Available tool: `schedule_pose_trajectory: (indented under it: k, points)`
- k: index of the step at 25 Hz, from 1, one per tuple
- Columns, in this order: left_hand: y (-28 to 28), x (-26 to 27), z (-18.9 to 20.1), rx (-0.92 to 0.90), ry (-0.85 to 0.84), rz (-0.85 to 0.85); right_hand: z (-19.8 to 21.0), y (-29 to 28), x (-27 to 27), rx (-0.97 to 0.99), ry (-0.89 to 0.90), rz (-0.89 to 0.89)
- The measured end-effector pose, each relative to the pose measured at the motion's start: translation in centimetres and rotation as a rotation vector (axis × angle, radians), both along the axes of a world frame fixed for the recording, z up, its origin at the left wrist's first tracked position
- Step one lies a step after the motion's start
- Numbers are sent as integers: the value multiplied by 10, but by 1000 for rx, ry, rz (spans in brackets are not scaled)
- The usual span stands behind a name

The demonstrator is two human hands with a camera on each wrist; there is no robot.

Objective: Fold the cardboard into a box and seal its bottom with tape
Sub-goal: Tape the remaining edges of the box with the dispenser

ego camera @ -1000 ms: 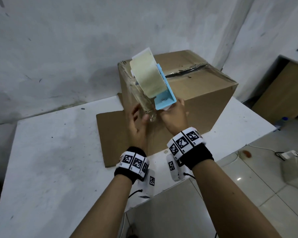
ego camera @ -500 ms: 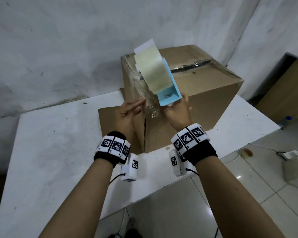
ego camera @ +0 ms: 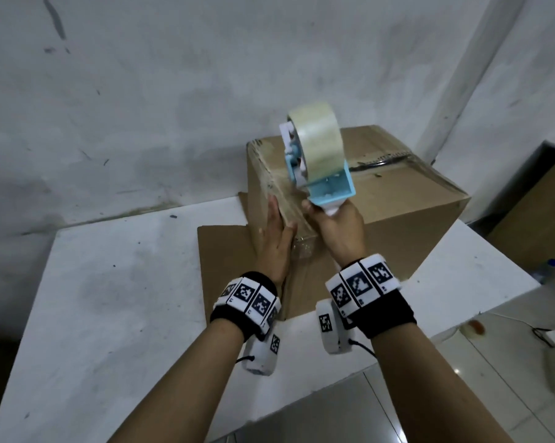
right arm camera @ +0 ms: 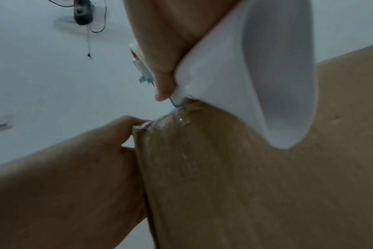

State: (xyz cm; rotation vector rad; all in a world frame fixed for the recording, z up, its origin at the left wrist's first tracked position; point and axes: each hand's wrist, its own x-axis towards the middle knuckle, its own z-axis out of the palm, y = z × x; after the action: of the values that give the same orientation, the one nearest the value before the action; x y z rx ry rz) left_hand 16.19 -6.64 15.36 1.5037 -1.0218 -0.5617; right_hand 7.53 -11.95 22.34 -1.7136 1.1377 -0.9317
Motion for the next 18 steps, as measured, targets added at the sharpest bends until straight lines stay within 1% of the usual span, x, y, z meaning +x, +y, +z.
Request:
schedule_pose_trajectory:
  k: [1,2,3,4,5,8,10,12,14,16,18]
  points:
    - [-3,2,1,38,-120,31,-3,-2,-1,11,-40,-9]
    - [-5,4,3,39,-218,58,-5,-2,-2,36,-91,-20]
    - [-10,8,8,9,-282,70,-6,-5,-4,52,-135,-24]
    - [-17,14,14,4,-321,65,-6,-7,-4,66,-152,-23]
    - [-24,21,22,46,-342,51,-6,-7,-5,66,-143,-14]
    - [-42,51,43,294,-399,10,-10,-6,-4,51,-79,11]
    - [-48,58,49,383,-470,28,-11,-6,-3,57,-86,2]
    - [-51,54,48,393,-514,67,-9,-6,-3,53,-95,-14]
    - [-49,53,48,358,-565,81,-8,-6,-2,63,-92,-13]
    - [-45,64,52,290,-574,50,-2,-3,-1,90,-87,6]
    - [-44,82,56,244,-533,-16,6,-1,2,136,-114,39]
